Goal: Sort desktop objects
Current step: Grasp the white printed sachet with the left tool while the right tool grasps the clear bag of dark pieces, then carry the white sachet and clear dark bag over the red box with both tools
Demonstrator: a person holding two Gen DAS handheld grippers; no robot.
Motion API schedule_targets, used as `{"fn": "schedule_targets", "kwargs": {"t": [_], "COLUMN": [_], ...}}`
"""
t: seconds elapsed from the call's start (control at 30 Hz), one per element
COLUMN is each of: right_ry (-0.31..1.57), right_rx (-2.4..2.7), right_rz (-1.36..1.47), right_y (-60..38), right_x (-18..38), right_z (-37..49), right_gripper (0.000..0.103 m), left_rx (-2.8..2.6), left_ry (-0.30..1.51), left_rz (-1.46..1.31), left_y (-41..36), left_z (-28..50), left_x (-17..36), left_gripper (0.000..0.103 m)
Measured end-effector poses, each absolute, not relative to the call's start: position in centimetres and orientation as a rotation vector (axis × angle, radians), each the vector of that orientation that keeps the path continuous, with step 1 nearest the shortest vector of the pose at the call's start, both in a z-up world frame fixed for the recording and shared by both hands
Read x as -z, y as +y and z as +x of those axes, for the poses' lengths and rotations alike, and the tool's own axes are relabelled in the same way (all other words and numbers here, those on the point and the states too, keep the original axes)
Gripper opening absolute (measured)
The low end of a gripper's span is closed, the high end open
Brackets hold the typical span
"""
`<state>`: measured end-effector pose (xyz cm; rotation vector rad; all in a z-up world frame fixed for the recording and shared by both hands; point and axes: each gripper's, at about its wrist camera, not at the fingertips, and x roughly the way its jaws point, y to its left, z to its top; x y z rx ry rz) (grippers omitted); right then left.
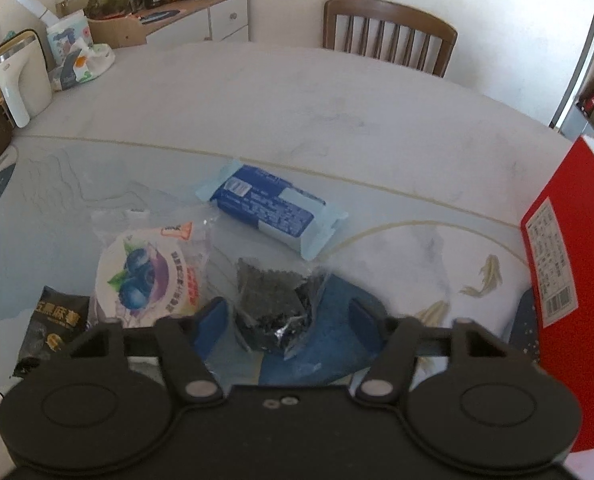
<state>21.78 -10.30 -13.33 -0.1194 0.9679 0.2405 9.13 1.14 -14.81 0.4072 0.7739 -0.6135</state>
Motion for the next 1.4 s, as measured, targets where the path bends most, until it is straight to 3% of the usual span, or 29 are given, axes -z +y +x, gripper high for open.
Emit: {"fn": "schedule_targets", "kwargs": {"t": [0.2, 0.3, 1.4], "right_ry": [0.971, 0.971, 0.879], "right_rx": [-0.254, -0.250, -0.156], "right_rz": [-0.119, -0.117, 0.055], "right_y": [-10.5, -10.7, -19.7], "right_x": [13.1, 12.9, 6.3], "right_z": [21.7, 21.5, 11.3], "right_gripper": [0.040, 0.036, 0.034], "left_rx": [0.614, 0.619, 0.616], "left_ry": [0.787, 0.802, 0.775], "left_rz": [0.397, 0.384, 0.214], "left_y": [1.3, 1.4, 0.8], "left_z": [9.3, 9.4, 8.3], "left_x": [14.8, 14.7, 9.1], "left_gripper": [0.063, 0.062, 0.061]}}
